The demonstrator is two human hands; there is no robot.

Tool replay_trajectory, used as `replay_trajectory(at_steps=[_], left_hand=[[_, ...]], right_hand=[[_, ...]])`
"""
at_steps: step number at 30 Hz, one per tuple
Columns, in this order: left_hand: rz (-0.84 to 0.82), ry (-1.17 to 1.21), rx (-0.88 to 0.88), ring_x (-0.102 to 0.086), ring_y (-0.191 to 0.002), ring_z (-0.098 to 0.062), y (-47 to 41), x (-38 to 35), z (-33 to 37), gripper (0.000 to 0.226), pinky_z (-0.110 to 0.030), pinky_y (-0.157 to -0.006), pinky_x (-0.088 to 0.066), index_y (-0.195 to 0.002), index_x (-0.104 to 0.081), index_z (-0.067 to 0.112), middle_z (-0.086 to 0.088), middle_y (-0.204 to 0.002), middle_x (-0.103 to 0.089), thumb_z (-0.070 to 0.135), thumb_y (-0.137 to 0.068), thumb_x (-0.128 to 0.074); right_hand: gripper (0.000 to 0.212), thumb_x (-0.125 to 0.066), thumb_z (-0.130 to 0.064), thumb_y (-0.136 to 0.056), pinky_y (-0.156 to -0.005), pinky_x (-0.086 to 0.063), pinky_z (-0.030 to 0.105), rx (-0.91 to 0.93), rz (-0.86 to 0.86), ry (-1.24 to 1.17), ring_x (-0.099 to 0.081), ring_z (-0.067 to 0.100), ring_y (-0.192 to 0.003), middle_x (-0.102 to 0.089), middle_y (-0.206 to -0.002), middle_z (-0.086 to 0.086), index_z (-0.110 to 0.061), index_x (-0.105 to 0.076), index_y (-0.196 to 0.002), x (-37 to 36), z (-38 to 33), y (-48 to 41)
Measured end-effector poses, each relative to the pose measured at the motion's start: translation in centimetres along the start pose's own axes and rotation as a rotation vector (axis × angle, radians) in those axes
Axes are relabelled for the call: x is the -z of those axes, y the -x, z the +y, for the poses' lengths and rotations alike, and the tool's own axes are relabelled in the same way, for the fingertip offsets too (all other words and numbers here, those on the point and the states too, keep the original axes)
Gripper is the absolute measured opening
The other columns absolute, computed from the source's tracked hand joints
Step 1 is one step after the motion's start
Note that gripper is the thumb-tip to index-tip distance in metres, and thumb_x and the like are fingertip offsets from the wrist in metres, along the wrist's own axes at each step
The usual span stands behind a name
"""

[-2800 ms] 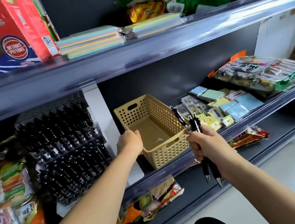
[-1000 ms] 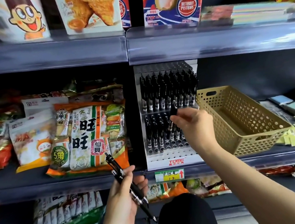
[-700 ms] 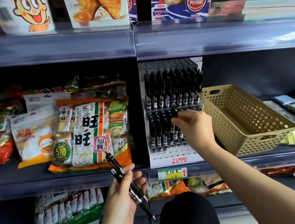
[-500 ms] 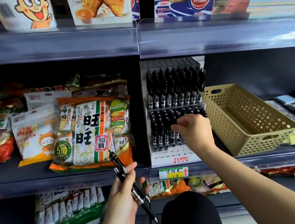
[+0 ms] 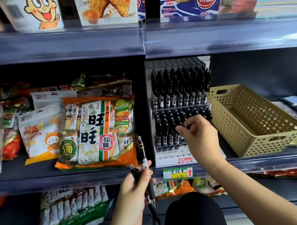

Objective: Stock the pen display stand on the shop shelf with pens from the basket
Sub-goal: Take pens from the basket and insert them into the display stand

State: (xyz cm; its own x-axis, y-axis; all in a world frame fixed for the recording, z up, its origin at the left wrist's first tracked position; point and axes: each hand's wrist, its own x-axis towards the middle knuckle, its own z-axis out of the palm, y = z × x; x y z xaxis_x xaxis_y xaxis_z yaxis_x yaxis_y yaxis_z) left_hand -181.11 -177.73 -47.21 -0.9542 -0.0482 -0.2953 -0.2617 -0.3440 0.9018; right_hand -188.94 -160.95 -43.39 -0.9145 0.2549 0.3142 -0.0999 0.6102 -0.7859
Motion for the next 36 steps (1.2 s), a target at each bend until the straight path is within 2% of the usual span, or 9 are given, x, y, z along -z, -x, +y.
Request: replay_trajectory(at_steps=[3,5,10,14,16,19,24,31,36], left_hand=[[-0.003,-0.027,-0.013,-0.068,-0.082,-0.013,0.0,-0.3,-0.3,0.018,-0.044,-0.098,-0.045,-0.104,-0.065,0.015,-0.003,-0.091,-0.073,0.018,-0.089,-0.056],[-0.014,-0.064,-0.024,-0.068,-0.090,-0.019,0.1,-0.5,-0.4,0.018,-0.047,-0.099,-0.045,-0.102,-0.066,0.017,-0.005,-0.093,-0.074,0.020,-0.087,-0.057],[-0.064,-0.139,-0.024,-0.066,-0.099,-0.020,0.4,-0.6,-0.6,0.020,-0.040,-0.097,-0.046,-0.101,-0.066,0.019,-0.002,-0.097,-0.074,0.026,-0.084,-0.059],[-0.041,-0.162,-0.025,-0.067,-0.095,-0.014,0.2,-0.6,-1.0,0.016,-0.033,-0.087,-0.049,-0.100,-0.067,0.019,0.000,-0.096,-0.074,0.022,-0.091,-0.054],[-0.013,-0.133,-0.055,-0.068,-0.093,-0.015,-0.1,-0.4,-1.0,0.017,-0.033,-0.083,-0.050,-0.100,-0.067,0.016,-0.001,-0.095,-0.074,0.020,-0.092,-0.052],[0.031,-0.052,-0.083,-0.066,-0.085,-0.017,-0.5,0.0,-0.8,0.018,-0.032,-0.078,-0.050,-0.097,-0.066,0.011,-0.003,-0.086,-0.073,0.013,-0.094,-0.049],[0.041,-0.012,-0.127,-0.064,-0.079,-0.014,-0.7,0.1,-0.6,0.017,-0.030,-0.075,-0.049,-0.096,-0.066,0.010,0.002,-0.075,-0.071,0.014,-0.093,-0.050],[0.093,0.042,-0.148,-0.061,-0.074,-0.014,-0.8,0.1,-0.4,0.016,-0.030,-0.073,-0.049,-0.095,-0.065,0.008,0.001,-0.071,-0.067,0.014,-0.093,-0.051],[0.128,-0.030,-0.188,-0.046,-0.062,-0.012,-1.0,0.6,-0.5,0.025,-0.030,-0.072,-0.040,-0.096,-0.066,0.012,0.003,-0.065,-0.050,0.030,-0.087,-0.053]], right_hand=[[0.009,-0.056,-0.023,-0.092,-0.051,-0.038,0.012,-0.025,-0.344,-0.148,-0.050,0.003,-0.057,-0.060,-0.076,-0.008,-0.018,-0.063,-0.094,-0.1,-1.3,1.7],[0.013,-0.052,-0.017,-0.095,-0.049,-0.039,0.011,-0.101,-0.548,-0.278,-0.051,0.001,-0.055,-0.063,-0.080,-0.006,-0.016,-0.064,-0.100,-0.4,-1.8,2.8],[0.016,-0.055,-0.006,-0.092,-0.047,-0.039,0.015,-0.207,-0.647,-0.502,-0.055,0.006,-0.051,-0.055,-0.061,-0.002,-0.010,-0.056,-0.077,-0.2,-1.6,4.4],[0.012,-0.059,-0.005,-0.089,-0.054,-0.049,0.018,-0.267,-0.587,-0.565,-0.060,0.009,-0.055,-0.059,-0.063,0.002,-0.005,-0.058,-0.077,0.9,-1.1,4.3],[0.009,-0.060,-0.006,-0.088,-0.059,-0.053,0.018,-0.239,-0.467,-0.554,-0.063,0.009,-0.059,-0.064,-0.068,0.004,-0.002,-0.060,-0.080,2.0,-0.9,3.4],[0.005,-0.060,-0.010,-0.088,-0.064,-0.054,0.019,-0.104,-0.213,-0.406,-0.066,0.009,-0.065,-0.068,-0.072,0.002,-0.010,-0.062,-0.083,4.1,-0.8,1.1],[0.008,-0.064,-0.015,-0.087,-0.071,-0.057,0.033,0.011,0.066,-0.252,-0.069,0.017,-0.074,-0.068,-0.075,-0.001,-0.019,-0.060,-0.082,4.7,0.0,-1.8],[0.004,-0.064,-0.017,-0.088,-0.070,-0.056,0.032,0.060,0.049,-0.111,-0.067,0.018,-0.076,-0.067,-0.079,0.002,-0.013,-0.062,-0.088,2.3,1.0,-2.3],[0.010,-0.061,-0.018,-0.090,-0.052,-0.044,0.017,0.062,-0.021,0.063,-0.058,0.009,-0.061,-0.062,-0.071,-0.003,-0.008,-0.063,-0.091,0.9,1.7,-2.4]])
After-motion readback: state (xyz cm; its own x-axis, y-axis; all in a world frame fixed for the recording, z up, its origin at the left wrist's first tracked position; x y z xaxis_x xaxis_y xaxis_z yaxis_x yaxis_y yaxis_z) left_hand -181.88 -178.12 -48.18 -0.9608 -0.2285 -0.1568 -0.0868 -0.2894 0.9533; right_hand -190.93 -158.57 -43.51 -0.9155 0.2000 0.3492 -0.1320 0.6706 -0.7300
